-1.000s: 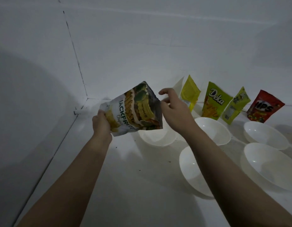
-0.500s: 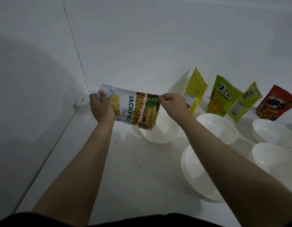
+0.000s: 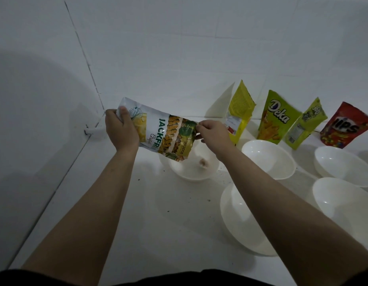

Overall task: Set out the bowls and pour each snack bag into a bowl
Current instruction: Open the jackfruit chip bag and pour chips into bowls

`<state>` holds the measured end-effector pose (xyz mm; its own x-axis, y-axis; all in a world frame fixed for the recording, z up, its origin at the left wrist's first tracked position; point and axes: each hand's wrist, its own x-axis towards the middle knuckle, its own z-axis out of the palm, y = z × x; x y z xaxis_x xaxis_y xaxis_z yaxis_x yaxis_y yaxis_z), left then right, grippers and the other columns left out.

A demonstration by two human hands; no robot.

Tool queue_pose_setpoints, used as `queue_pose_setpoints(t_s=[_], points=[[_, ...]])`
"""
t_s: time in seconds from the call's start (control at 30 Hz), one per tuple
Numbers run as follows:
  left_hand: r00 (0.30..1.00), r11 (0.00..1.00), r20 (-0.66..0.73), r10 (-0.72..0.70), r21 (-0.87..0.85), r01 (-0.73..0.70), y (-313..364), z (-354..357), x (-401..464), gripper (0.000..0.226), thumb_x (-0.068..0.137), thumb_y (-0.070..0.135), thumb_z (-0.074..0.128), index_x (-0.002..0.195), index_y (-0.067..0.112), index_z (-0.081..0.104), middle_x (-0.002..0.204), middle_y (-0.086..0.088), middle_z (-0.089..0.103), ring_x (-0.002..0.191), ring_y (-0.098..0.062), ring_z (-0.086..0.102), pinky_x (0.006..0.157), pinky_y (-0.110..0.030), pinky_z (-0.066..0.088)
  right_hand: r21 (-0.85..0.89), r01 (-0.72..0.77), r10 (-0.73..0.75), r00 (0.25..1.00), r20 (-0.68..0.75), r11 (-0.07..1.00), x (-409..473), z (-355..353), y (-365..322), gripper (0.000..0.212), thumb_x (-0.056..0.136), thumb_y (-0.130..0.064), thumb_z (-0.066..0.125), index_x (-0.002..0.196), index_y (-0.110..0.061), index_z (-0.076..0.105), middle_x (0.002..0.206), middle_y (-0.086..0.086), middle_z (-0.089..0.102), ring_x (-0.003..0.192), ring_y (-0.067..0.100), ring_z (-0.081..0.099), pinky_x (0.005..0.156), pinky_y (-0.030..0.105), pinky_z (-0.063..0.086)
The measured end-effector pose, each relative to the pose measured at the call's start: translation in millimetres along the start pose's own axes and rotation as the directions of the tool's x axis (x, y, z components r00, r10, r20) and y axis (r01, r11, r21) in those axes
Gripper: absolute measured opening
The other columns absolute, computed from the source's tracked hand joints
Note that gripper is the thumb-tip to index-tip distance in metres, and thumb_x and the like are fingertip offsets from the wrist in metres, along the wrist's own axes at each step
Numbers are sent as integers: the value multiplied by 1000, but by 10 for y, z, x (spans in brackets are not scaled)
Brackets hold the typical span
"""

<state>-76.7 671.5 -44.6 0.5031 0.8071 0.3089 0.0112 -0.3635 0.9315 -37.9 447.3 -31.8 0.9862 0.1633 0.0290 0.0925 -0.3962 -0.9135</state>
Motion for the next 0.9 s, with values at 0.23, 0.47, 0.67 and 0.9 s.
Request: queue_pose_setpoints(t_s=[0.23,0.47,0.67,0.9], points=[[1000,1000,0,-3,-11,3,-23,-25,42,27,102,39,37,93,13,41,95,-7,54,83,-18,53,60,-17,37,-10,42,-42,999,-18,999,26,23,-13,28,90,-19,53,73,-5,69,84,18,71,80,39,64,74,51,55],[1000,999,-3,-31,6,31,-36,-79,25,26,103,37,36,94,13,40,96,-7,53,84,-19,52,65,-23,35,-11,72,-72,997,-13,997,23,31,-47,31,91,-18,54,68,-1,65,73,18,65,69,26,57,64,43,49],[999,998,5,-54,-11,54,-48,-118,34,26,102,38,35,94,14,40,97,-7,56,84,-20,54,68,-27,40,-51,115,-116,993,-6,992,25,48,-61,32,92,-22,53,76,4,65,79,24,67,84,42,64,73,49,54],[981,978,-29,-194,-90,190,-219,-230,15,29,102,41,34,95,14,40,96,-7,56,83,-21,56,69,-32,48,-104,205,-206,979,6,973,23,116,-233,27,95,-25,56,85,-9,75,81,15,73,86,35,68,76,46,54]])
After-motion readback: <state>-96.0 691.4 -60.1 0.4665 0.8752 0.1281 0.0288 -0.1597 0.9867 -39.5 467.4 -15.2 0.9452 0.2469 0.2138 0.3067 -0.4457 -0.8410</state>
